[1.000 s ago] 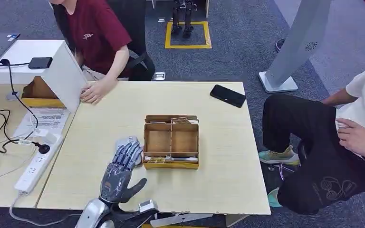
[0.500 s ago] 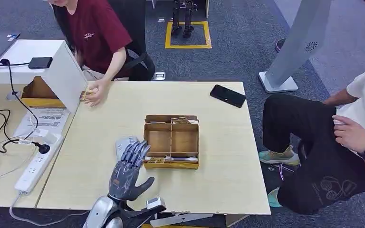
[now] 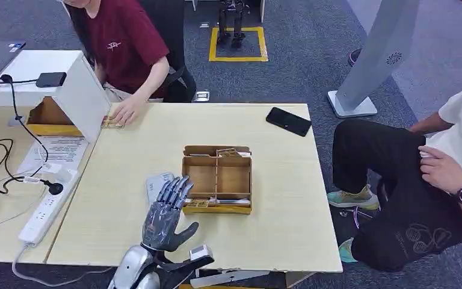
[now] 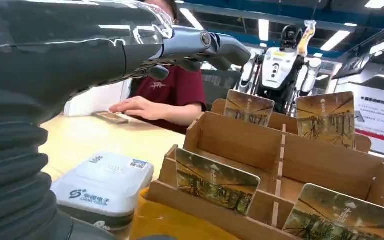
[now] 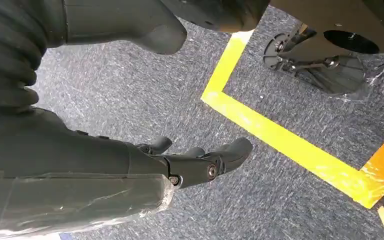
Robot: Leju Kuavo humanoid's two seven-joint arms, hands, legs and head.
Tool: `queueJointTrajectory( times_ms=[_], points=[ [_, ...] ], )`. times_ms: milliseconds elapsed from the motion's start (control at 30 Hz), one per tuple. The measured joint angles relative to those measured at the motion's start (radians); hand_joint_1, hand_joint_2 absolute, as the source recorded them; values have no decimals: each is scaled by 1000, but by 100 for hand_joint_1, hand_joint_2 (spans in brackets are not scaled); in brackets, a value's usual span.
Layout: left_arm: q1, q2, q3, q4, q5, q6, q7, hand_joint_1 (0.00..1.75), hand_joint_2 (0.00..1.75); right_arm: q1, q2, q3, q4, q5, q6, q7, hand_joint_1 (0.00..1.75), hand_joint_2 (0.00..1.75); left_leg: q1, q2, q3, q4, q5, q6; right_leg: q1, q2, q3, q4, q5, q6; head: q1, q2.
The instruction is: Pass the card to the sensor for recognition and then transmit it.
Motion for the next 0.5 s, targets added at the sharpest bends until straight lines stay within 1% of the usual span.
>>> queueJointTrajectory(
  times_ms=[500],
  points=[
    [-9,-3,3,24,18,0,-13,0,175,-2,1,0,0,6,0,0,0,175,0,0,0,0,0,0,0,0,0,0,0,0,0,0]
  ],
)
